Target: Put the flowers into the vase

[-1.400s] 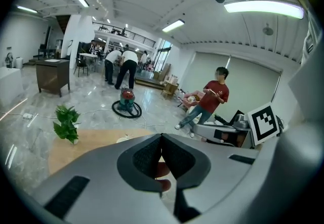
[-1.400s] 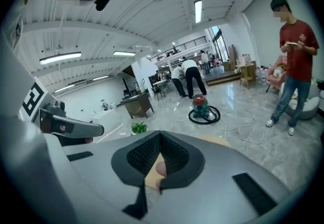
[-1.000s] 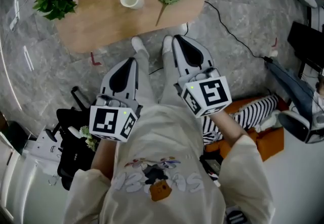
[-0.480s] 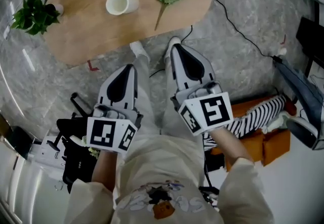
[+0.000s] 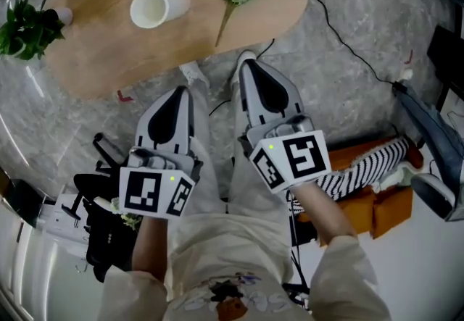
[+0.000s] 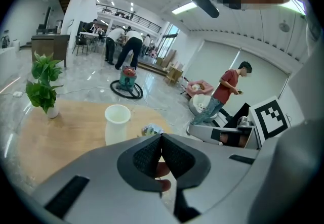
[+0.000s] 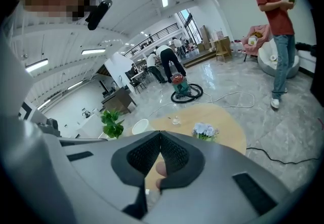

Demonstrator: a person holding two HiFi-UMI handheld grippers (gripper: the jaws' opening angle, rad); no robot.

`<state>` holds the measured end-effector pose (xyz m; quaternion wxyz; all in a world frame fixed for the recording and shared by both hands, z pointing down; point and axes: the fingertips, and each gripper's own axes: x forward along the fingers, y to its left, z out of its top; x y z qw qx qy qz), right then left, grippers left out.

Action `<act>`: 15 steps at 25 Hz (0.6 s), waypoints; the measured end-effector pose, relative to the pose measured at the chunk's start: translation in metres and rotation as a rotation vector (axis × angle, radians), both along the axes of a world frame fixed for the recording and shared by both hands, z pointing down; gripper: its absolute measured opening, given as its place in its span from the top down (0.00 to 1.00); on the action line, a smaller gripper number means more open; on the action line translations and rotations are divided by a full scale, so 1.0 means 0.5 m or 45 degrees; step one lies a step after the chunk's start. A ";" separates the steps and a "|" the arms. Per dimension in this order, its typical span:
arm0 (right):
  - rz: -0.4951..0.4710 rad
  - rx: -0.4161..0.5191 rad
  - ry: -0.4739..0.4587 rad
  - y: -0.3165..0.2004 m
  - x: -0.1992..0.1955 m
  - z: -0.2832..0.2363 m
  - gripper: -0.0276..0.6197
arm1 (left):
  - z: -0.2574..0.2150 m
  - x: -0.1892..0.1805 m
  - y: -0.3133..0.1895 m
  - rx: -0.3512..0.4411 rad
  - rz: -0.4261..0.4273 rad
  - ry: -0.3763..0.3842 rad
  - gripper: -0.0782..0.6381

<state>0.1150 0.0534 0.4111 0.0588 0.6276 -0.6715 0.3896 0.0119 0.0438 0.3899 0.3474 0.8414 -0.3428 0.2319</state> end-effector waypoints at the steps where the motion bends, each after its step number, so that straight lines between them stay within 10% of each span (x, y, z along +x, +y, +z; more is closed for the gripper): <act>1: 0.010 -0.002 -0.008 -0.006 0.001 0.011 0.95 | 0.009 0.002 -0.005 0.001 0.002 0.001 0.88; 15: 0.073 -0.115 -0.054 -0.054 0.015 0.187 0.95 | 0.138 0.023 -0.069 0.002 -0.024 -0.019 0.88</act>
